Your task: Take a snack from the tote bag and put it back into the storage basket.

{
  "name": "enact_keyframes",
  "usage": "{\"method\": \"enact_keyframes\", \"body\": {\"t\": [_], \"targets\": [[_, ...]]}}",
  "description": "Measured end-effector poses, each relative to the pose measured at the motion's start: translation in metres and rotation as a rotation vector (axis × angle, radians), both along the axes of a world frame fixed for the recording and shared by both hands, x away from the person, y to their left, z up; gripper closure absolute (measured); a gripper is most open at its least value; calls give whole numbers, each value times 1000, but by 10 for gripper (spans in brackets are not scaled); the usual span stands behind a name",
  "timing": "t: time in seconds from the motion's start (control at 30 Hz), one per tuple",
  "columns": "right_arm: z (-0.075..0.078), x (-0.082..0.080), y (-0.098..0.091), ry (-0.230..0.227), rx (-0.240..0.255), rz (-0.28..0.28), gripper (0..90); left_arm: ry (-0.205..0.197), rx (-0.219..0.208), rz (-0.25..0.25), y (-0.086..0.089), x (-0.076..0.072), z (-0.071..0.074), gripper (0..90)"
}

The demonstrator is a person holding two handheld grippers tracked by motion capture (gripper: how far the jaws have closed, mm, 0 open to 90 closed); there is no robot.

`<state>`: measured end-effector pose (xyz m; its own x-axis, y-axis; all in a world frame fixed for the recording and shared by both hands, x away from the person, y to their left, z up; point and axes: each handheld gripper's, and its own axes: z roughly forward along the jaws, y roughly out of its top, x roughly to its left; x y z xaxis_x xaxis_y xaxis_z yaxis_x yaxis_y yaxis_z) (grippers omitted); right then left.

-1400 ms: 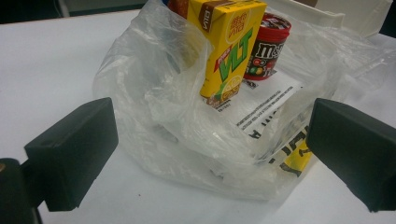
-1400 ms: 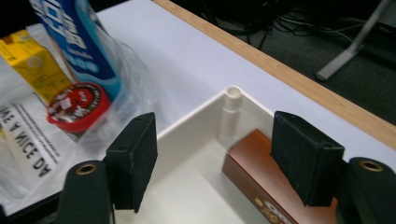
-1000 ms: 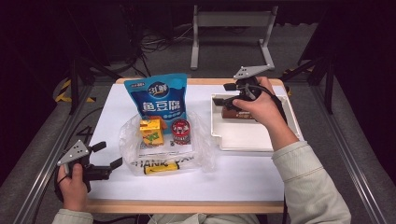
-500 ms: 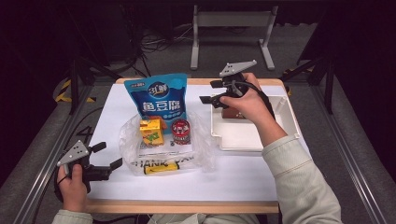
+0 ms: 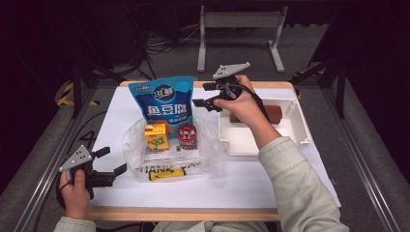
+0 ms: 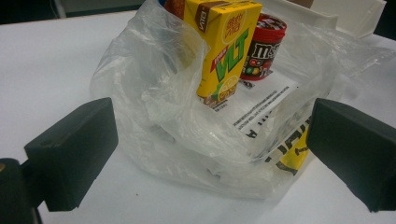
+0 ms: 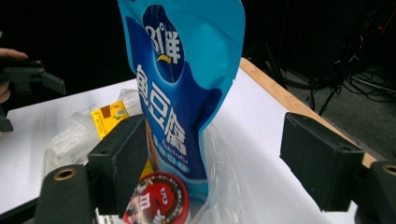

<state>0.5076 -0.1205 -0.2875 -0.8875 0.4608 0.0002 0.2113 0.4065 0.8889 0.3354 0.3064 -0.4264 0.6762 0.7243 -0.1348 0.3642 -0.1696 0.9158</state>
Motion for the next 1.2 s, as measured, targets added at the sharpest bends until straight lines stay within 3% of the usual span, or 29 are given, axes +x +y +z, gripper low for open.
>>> {"method": "enact_keyframes", "body": {"t": [0.33,1.2], "targets": [[-14,13,15,-6,49,14,237,-2,1,-5,0,0,0,30],[-41,27,61,-22,13,86,237,0,-5,-9,1,0,0,29]]}}
